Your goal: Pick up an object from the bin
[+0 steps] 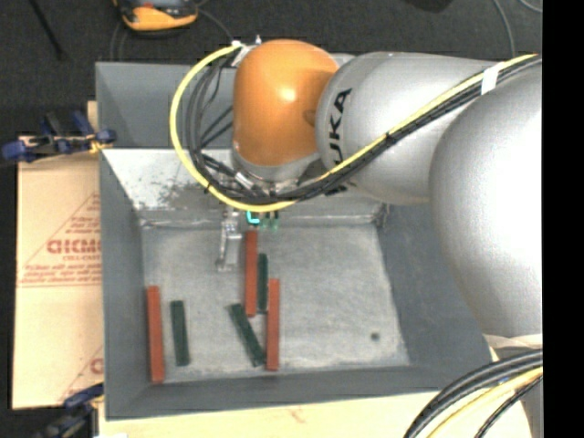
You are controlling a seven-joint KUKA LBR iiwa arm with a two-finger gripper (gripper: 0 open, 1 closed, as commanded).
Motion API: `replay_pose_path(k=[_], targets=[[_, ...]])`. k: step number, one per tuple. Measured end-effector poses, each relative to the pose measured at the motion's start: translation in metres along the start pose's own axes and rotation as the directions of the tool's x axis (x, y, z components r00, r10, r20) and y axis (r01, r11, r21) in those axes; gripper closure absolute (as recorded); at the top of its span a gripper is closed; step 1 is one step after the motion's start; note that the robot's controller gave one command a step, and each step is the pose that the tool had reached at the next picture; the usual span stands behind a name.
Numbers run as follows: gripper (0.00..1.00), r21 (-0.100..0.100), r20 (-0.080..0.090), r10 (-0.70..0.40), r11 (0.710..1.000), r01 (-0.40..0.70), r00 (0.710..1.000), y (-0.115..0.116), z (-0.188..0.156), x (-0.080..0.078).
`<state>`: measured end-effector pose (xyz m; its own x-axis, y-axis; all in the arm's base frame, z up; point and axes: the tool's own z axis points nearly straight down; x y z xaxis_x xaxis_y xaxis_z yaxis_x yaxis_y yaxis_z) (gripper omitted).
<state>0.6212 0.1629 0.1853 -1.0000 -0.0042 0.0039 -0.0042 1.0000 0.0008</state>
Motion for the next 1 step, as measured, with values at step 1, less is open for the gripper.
replay_pose_path(k=[1], targets=[[0.00, -0.001, 0.008, 0.003, 1.000, -0.003, 1.000, -0.0007, -0.0053, -0.0017]])
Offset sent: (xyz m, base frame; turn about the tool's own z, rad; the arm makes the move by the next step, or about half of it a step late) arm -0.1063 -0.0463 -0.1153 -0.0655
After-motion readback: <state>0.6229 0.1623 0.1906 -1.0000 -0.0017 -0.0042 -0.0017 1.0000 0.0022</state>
